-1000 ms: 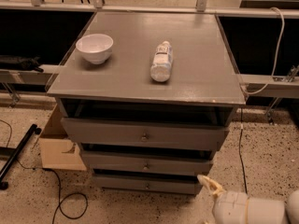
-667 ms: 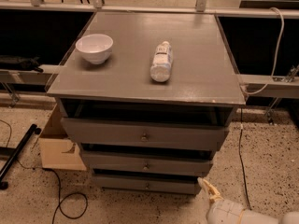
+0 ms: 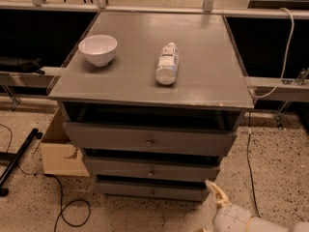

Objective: Open middle drawer

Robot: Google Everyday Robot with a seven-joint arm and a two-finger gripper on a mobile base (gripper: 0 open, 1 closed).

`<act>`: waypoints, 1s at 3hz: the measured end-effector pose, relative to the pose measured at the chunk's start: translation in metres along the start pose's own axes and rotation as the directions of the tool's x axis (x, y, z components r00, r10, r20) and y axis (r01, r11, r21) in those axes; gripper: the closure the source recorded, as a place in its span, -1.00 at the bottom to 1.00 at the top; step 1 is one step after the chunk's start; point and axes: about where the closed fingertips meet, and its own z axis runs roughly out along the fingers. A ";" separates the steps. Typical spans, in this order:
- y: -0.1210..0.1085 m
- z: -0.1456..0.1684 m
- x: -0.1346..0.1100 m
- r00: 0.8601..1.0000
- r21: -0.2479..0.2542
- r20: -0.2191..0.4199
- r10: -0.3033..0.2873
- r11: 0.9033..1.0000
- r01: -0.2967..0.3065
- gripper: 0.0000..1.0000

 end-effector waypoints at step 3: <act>-0.009 0.008 -0.004 0.985 0.100 0.134 -0.109 0.990 0.096 -1.00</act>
Offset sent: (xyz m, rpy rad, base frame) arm 0.0218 -0.0047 0.0035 0.0534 -0.2839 -0.0828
